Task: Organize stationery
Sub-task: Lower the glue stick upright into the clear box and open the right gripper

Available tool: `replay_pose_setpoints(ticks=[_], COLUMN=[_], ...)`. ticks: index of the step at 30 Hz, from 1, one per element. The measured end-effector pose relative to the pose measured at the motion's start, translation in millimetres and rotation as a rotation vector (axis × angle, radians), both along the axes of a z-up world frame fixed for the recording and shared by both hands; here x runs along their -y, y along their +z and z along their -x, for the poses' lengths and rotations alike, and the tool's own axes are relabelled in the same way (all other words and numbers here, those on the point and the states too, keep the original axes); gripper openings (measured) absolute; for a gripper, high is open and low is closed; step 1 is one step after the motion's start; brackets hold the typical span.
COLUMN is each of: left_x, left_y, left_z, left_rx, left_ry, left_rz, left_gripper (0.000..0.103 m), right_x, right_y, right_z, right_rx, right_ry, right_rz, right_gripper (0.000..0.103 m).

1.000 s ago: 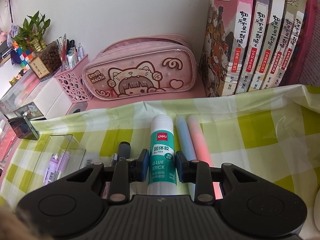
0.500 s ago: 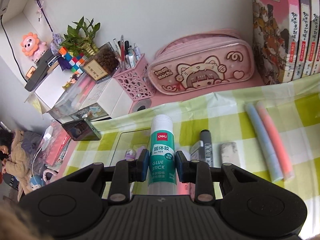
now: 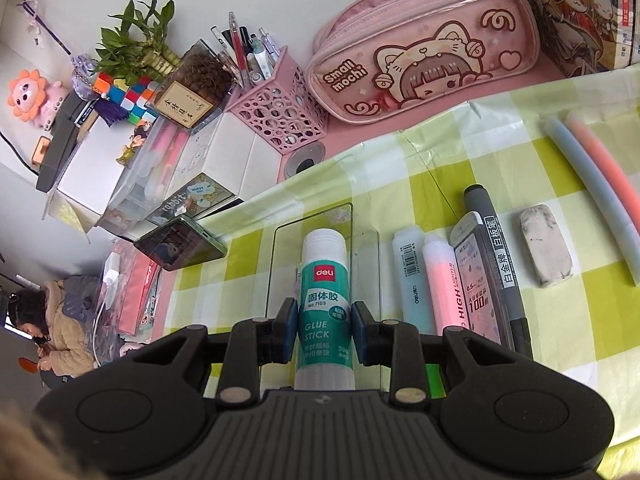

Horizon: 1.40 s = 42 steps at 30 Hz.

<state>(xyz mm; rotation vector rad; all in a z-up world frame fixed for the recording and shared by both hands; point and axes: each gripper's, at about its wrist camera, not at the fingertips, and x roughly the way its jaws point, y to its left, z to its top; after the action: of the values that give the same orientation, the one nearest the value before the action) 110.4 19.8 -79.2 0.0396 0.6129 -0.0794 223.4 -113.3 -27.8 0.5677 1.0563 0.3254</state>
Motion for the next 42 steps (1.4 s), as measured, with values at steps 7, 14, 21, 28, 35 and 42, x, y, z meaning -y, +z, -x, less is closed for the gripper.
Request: replay_pose_setpoints(ticks=[7, 14, 21, 28, 35, 42], left_x=[-1, 0, 0, 0, 1, 0], left_y=[2, 1, 1, 0, 0, 0], left_z=[-2, 0, 0, -1, -2, -2], left_rx=[0.001, 0.000, 0.000, -0.001, -0.001, 0.000], left_ry=[-0.001, -0.005, -0.005, -0.009, -0.012, -0.012], left_rz=[-0.001, 0.000, 0.000, 0.001, -0.001, -0.001], left_gripper=[0.073, 0.073, 0.073, 0.073, 0.073, 0.073], right_x=[-2, -1, -9, -10, -9, 8], right_y=[2, -1, -3, 4, 10, 16], right_z=[-2, 6, 7, 12, 13, 13], right_rx=[-0.023, -0.032, -0.029, 0.031, 0.104, 0.172], right_ry=[-0.012, -0.019, 0.028, 0.058, 0.102, 0.109], right_rz=[-0.041, -0.036, -0.001, 0.049, 0.075, 0.059], right_gripper=[0.047, 0.047, 0.048, 0.046, 0.047, 0.047])
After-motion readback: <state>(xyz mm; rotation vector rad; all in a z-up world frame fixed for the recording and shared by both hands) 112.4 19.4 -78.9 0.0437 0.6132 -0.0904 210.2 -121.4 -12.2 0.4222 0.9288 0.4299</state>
